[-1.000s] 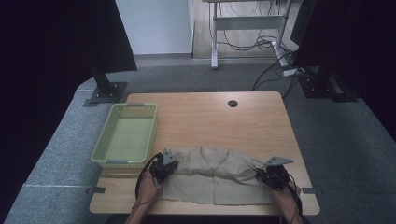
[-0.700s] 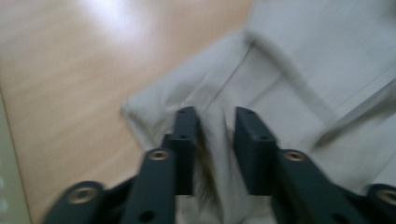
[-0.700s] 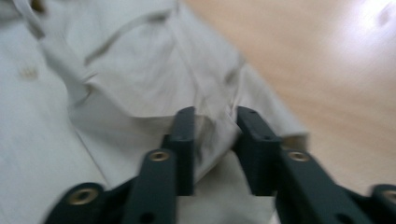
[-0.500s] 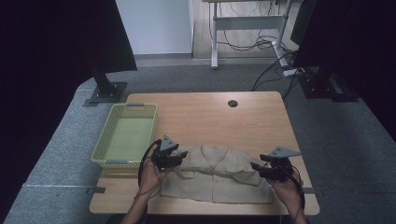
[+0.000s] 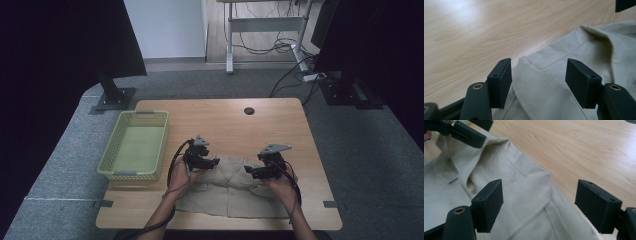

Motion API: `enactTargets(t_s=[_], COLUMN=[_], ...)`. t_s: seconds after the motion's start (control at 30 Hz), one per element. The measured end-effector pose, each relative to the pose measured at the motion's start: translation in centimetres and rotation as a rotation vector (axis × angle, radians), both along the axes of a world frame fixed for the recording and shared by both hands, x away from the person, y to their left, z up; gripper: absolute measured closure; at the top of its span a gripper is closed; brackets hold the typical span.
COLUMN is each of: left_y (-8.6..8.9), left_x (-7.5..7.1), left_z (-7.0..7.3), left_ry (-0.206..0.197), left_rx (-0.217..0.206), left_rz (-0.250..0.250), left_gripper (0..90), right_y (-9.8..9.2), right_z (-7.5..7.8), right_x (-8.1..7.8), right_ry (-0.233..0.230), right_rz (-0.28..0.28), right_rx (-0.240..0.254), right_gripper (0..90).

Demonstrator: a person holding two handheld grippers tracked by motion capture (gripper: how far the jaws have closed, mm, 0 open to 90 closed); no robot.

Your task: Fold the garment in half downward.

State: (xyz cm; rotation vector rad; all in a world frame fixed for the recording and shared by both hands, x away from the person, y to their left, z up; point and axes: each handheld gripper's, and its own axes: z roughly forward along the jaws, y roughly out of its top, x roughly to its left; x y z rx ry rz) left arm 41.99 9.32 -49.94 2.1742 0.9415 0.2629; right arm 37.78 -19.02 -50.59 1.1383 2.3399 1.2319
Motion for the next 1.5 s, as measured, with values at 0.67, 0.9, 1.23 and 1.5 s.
enactTargets(t_s=[0.67, 0.9, 1.23, 1.5], left_y=[1.2, 2.6, 4.2, 5.8], left_x=[-4.4, -8.7, -13.0, -12.7], left_z=[2.7, 2.9, -0.6, 1.7], left_ry=[-0.162, -0.236, -0.181, -0.205], left_rx=[-0.007, -0.042, -0.104, -0.151], left_rz=[-0.038, -0.078, -0.112, -0.105], left_gripper=[87.6, 87.5, 86.6, 57.6], right_y=[2.0, 1.7, 0.4, -1.4], right_z=[1.7, 2.7, 1.3, 3.0], right_x=[-2.7, -6.3, -10.3, -10.8], right_ry=[-0.082, -0.144, -0.129, -0.187], right_rz=[0.083, 0.139, 0.187, 0.120], right_rx=[-0.037, -0.012, 0.055, 0.064], right_gripper=[82.0, 78.0, 71.6, 59.1])
